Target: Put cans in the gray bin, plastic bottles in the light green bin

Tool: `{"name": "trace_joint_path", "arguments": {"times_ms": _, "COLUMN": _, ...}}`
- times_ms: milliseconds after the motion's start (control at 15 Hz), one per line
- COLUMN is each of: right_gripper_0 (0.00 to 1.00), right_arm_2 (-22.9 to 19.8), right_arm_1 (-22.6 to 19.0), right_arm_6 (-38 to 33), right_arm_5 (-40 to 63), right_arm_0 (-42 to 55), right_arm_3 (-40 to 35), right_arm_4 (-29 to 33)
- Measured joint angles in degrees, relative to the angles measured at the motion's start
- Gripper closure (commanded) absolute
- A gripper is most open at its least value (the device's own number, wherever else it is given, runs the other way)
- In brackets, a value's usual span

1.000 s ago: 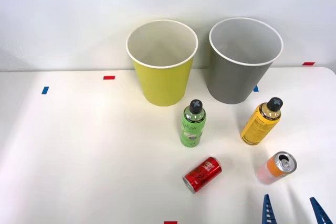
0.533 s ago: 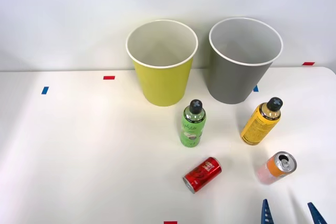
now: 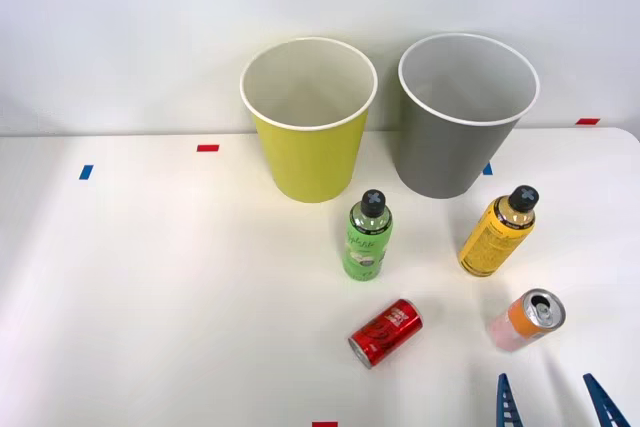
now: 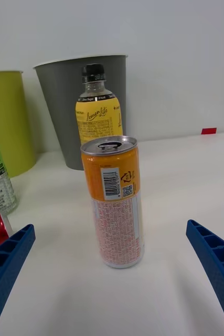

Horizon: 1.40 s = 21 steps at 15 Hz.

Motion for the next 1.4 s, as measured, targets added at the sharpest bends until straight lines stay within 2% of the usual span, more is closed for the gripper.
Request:
{"name": "trace_joint_path", "arguments": {"times_ms": 667, "right_gripper_0": 0.00, "right_arm_2": 2.67, "right_arm_1": -1.20, "right_arm_6": 2.65, "right_arm_5": 5.07, "right_arm_0": -6.47, "right_arm_3": 0.07, "right_arm_4": -3.77}}
{"name": "trace_joint_path", "arguments": {"times_ms": 1400, "right_gripper_0": 0.00, "right_arm_2": 2.49, "right_arm_1": -2.40, "right_arm_6": 5.95, "right_arm_5": 11.11, "right_arm_0": -16.13, "right_arm_3": 0.09, "right_arm_4": -7.97}}
